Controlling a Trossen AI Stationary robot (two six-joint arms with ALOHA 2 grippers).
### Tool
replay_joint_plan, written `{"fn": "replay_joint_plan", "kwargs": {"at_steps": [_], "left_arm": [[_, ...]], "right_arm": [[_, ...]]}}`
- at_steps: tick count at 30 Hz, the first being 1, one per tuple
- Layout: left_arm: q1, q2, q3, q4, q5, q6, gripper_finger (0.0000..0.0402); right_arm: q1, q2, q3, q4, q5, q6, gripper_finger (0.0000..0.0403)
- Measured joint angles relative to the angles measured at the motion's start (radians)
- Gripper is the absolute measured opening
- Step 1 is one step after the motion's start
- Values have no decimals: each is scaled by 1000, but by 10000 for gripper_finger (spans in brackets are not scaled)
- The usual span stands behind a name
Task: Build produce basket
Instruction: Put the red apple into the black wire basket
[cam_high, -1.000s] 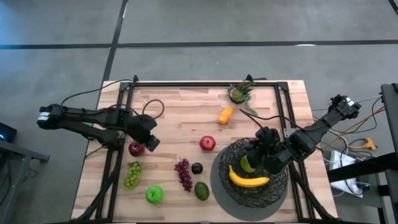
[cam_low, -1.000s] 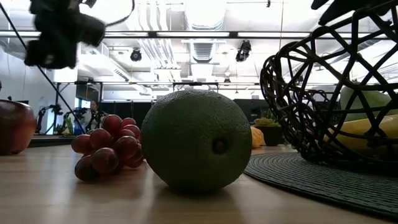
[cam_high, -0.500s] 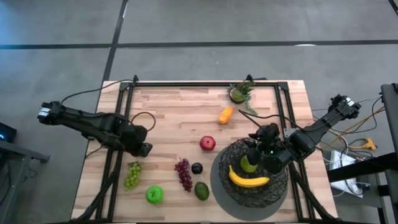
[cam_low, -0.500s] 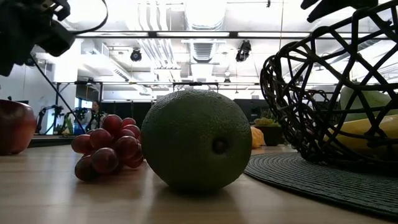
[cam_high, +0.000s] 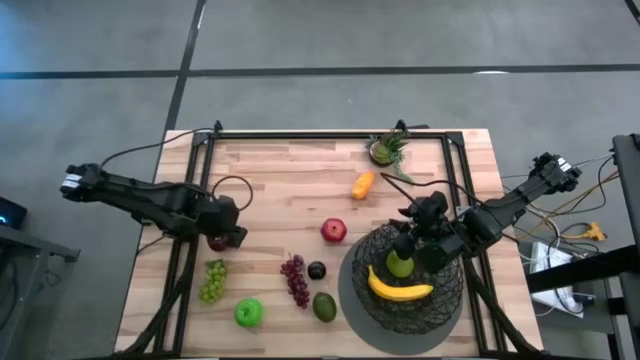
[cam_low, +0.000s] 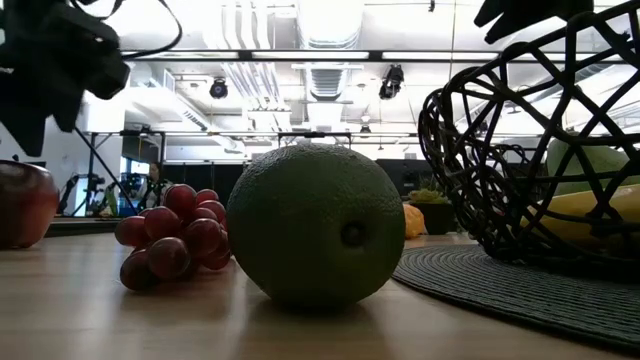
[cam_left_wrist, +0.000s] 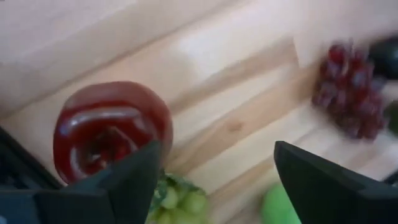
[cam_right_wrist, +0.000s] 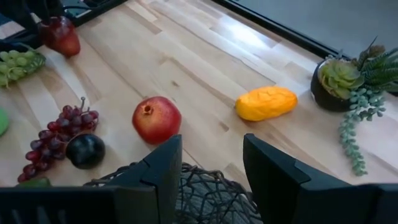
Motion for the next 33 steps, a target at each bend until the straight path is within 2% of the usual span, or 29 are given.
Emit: {"fn": "replay_joint_plan", "kwargs": {"at_steps": [5, 12, 20, 24, 33], "left_arm": [[0, 47, 20, 0, 70, 185, 310], [0, 173, 106, -19, 54, 404, 311], [0, 335, 249, -281, -40, 775, 311], [0, 325, 215, -286, -44, 875, 311], [0, 262, 133, -280, -52, 983, 311]], "right_arm": [[0, 0, 0, 0, -1, -10, 157], [1, 0, 0, 1, -2, -12, 157], [1, 0, 0, 2, -11, 5, 157], [1, 0, 0, 2, -11, 14, 157], [1, 0, 0, 3, -16, 14, 157]]}}
